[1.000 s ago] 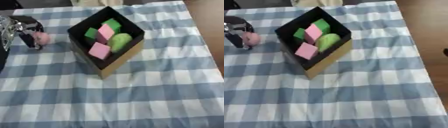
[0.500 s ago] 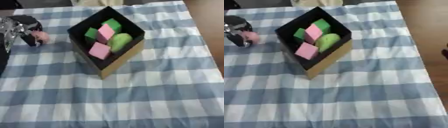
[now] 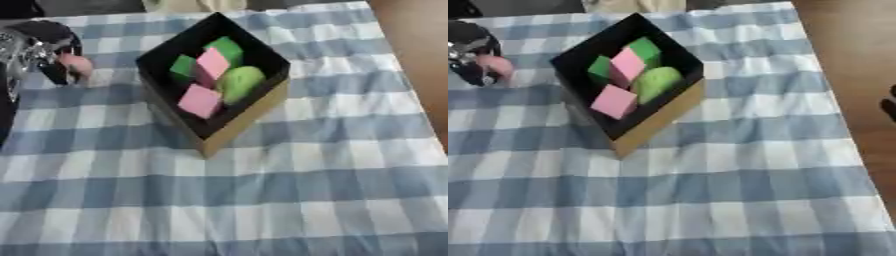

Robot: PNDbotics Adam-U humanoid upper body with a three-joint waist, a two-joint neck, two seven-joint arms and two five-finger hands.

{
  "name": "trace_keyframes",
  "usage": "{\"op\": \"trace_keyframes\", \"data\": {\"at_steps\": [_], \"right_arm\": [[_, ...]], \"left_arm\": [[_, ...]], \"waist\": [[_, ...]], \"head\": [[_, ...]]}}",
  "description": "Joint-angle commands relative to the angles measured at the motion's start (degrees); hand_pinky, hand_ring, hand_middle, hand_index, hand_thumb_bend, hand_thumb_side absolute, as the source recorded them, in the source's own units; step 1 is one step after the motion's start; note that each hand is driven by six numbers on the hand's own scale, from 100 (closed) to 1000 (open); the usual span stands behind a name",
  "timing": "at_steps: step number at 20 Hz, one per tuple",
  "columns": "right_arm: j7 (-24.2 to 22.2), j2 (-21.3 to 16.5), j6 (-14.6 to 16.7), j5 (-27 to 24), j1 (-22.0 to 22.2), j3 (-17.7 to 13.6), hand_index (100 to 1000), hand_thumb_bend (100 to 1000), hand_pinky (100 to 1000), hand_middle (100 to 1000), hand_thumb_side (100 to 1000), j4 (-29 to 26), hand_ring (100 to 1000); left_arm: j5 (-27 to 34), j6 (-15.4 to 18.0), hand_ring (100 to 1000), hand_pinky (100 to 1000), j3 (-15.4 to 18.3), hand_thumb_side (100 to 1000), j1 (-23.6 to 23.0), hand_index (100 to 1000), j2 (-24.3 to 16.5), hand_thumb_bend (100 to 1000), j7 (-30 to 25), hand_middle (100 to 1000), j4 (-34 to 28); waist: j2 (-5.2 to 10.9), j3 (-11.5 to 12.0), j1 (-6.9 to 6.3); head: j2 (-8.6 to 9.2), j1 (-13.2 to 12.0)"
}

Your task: Pick up objects on the table and place them in the box.

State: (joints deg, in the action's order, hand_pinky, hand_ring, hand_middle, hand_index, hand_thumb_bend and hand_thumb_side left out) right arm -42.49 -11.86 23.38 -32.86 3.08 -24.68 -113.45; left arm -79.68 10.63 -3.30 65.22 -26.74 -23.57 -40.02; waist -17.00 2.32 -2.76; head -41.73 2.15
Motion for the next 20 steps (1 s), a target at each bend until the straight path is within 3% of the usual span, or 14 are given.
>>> {"op": "trace_keyframes", "data": {"at_steps": [1,11,20], "right_arm": [[-0.24,-0.94,0.39,-0.08,0.11,-0.27,1000,100,1000,412,523,-1.14,1000],[0.02,-1.43,0.66,-0.51,0.29,-0.37,1000,100,1000,413,524,-1.14,1000],[-0.10,-1.58,0.53,-0.92,0.22,-0.19,1000,100,1000,414,524,-1.14,1000]], "left_arm": [[1.57,0.38,635,643,-0.22,100,1.90,660,-2.89,260,0.15,516,-4.33],[8.31,3.47,620,630,-3.50,100,2.31,639,-3.83,235,-3.65,505,-17.31],[15.83,8.50,617,627,-9.50,100,3.10,640,0.66,174,-7.05,505,-27.43]], "waist": [[0.84,0.15,0.70],[1.15,0.34,0.49],[1.29,-0.05,0.55]], "head": [[-0.09,0.28],[-0.41,0.70],[-0.41,0.17]]}}
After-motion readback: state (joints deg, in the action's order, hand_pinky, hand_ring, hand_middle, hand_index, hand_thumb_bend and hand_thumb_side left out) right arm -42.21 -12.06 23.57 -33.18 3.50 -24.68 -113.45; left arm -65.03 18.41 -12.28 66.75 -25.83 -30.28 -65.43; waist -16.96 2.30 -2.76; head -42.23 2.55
